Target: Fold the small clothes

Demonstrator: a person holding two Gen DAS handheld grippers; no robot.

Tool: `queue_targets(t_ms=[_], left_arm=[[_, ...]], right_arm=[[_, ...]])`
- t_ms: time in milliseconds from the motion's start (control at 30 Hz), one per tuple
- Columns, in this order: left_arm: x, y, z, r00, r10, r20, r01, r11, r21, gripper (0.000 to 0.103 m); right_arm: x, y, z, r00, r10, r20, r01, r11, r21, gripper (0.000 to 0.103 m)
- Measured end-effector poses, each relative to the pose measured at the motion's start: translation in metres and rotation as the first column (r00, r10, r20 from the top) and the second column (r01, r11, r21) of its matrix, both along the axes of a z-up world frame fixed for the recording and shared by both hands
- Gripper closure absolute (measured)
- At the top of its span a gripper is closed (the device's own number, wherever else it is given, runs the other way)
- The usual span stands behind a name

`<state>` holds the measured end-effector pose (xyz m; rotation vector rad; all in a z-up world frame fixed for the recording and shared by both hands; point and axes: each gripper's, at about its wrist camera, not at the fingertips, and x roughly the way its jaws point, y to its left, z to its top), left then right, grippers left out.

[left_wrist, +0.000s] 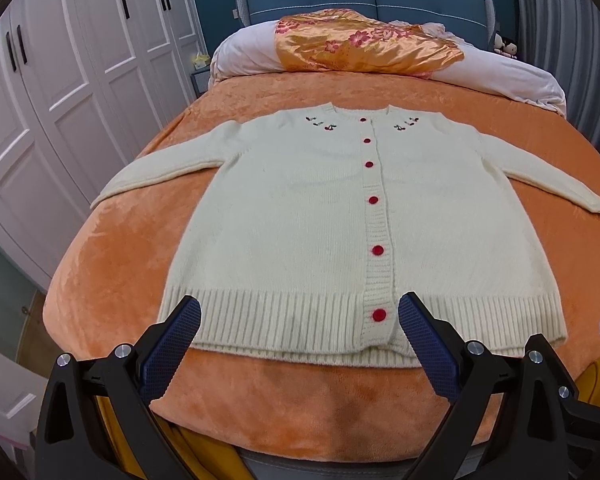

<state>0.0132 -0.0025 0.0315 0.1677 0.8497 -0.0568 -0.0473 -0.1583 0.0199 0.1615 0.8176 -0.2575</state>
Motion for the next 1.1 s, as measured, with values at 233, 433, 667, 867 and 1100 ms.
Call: queue_targets(t_ms=[233,433,667,867,1100], left_arm=[[-0.001,-0.006,0.01,1.0,-0.024,0.0,0.024,1.0,-0.004,0.006],[0.003,-0.009,0.014,1.0,-0.017,0.005,0.017,1.0,-0.004,0.007],[0.013,-0.004,0.013,1.0,0.009,-0.008,-0.009,1.0,-0.008,0.007],[0.014,-0.006,0.009,1.0,0.001,-0.018,-0.001,1.0,-0.001,0.007],[0.016,-0.008,0.007,1.0,-0.002,-0.029,0.002,1.0,-0.003,0.007]], right_arm=[[0.003,0.006,0.007,0.999,0.036,-0.003,-0.036,0.999,-0.01,0.005],[0.006,0.008,0.008,0.999,0.045,-0.009,-0.045,0.999,-0.03,0.005],[0.004,-0.019,0.008,0.999,-0.03,-0.018,0.031,0.999,0.019,0.005],[0.006,-0.014,0.011,1.0,-0.015,-0.014,0.015,1.0,0.007,0.005],[0.01,-0.008,0.012,1.0,0.01,-0.014,-0.01,1.0,-0.01,0.005]])
